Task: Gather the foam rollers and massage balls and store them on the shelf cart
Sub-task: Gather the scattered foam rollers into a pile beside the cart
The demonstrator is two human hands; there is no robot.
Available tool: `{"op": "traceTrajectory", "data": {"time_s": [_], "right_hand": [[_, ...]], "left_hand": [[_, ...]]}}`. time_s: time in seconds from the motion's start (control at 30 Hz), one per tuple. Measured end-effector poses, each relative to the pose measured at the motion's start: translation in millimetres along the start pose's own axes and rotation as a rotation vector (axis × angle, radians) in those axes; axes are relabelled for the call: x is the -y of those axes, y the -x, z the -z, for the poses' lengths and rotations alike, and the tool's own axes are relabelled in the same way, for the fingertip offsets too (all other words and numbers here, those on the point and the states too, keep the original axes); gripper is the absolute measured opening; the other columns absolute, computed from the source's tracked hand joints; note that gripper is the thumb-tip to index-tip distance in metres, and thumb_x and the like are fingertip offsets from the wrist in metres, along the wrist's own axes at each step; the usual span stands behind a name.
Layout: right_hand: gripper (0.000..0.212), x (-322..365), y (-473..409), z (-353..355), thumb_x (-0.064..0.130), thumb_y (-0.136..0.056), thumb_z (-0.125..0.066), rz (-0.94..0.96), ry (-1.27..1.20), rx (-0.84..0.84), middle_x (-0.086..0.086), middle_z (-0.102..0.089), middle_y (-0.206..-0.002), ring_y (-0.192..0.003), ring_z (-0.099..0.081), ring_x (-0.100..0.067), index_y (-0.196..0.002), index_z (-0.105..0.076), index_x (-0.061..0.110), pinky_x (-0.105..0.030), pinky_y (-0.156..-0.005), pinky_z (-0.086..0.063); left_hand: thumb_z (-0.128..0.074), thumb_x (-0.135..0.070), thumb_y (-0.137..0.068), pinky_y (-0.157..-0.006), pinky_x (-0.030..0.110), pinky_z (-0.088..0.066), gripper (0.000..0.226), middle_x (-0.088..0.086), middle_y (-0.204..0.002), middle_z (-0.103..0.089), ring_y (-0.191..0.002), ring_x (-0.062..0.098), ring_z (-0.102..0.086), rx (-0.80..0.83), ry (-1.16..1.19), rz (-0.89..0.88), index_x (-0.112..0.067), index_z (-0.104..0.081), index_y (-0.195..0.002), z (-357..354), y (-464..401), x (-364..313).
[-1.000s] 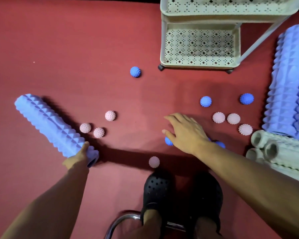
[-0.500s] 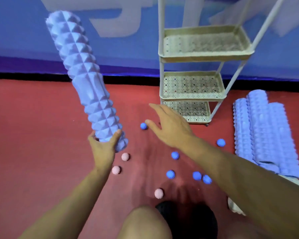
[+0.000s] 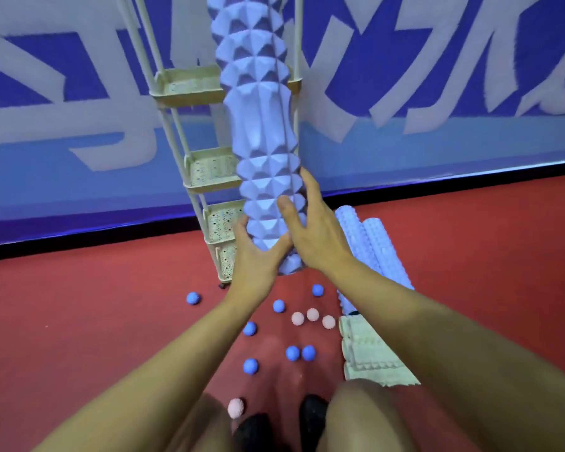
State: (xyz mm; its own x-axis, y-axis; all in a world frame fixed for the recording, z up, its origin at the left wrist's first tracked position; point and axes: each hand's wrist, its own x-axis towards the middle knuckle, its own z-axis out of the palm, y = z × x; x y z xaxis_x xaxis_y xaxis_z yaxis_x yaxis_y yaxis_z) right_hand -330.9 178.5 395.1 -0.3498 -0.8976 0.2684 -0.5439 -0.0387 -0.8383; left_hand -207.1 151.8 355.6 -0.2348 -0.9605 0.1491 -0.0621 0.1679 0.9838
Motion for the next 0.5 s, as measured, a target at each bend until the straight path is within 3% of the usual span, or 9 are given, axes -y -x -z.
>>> {"op": "traceTrajectory", "data": {"time_s": [0.13, 0.27, 0.4, 0.5], "right_hand": [[0.084, -52.8, 0.4, 55.3, 0.07, -0.081, -0.066, -0.149, -0.292, -0.027, 0.008, -0.058, -0.144, -0.128, -0.059, -0.013, -0.152, -0.03, 0.042, -0.047, -0.109, -0.048], [0.068, -116.6, -0.7, 103.0, 0.026, -0.092, -0.076, -0.269, -0.46, 0.003, 0.004, -0.064, -0.138, -0.122, -0.065, -0.014, -0.149, -0.039, 0.031, -0.043, -0.108, -0.05], [0.067, -195.2, -3.4, 124.8, 0.019, -0.089, -0.078, -0.408, -0.452, -0.053, 0.006, -0.07, -0.129, -0.116, -0.069, -0.014, -0.146, -0.044, 0.029, -0.038, -0.102, -0.054], [0.082, -264.8, -12.8, 129.8, 0.039, -0.075, -0.091, -0.536, -0.318, -0.166, 0.0, -0.068, -0.132, -0.117, -0.068, -0.017, -0.143, -0.05, 0.02, -0.043, -0.102, -0.054]], "left_hand": [[-0.081, -0.044, -0.081, -0.101, 0.014, -0.046, 0.084, -0.005, -0.138, -0.055, -0.115, -0.017, -0.055, 0.169, 0.023, 0.032, -0.013, -0.036, -0.145, -69.0, -1.4, 3.4], [-0.071, -0.023, -0.095, -0.09, 0.005, -0.045, 0.058, -0.009, -0.132, -0.054, -0.105, -0.025, -0.054, 0.372, 0.005, 0.074, -0.011, -0.037, -0.141, -132.0, -9.2, 32.7], [-0.066, -0.033, -0.098, -0.108, 0.016, -0.042, 0.061, -0.013, -0.144, -0.052, -0.131, -0.005, -0.051, 0.627, -0.06, 0.132, -0.02, -0.034, -0.149, -181.8, -28.6, 76.8], [-0.065, -0.043, -0.098, -0.109, 0.017, -0.037, 0.06, -0.011, -0.152, -0.043, -0.14, 0.008, -0.044, 0.77, -0.276, 0.124, -0.032, -0.035, -0.148, -206.9, -50.9, 126.1]]}}
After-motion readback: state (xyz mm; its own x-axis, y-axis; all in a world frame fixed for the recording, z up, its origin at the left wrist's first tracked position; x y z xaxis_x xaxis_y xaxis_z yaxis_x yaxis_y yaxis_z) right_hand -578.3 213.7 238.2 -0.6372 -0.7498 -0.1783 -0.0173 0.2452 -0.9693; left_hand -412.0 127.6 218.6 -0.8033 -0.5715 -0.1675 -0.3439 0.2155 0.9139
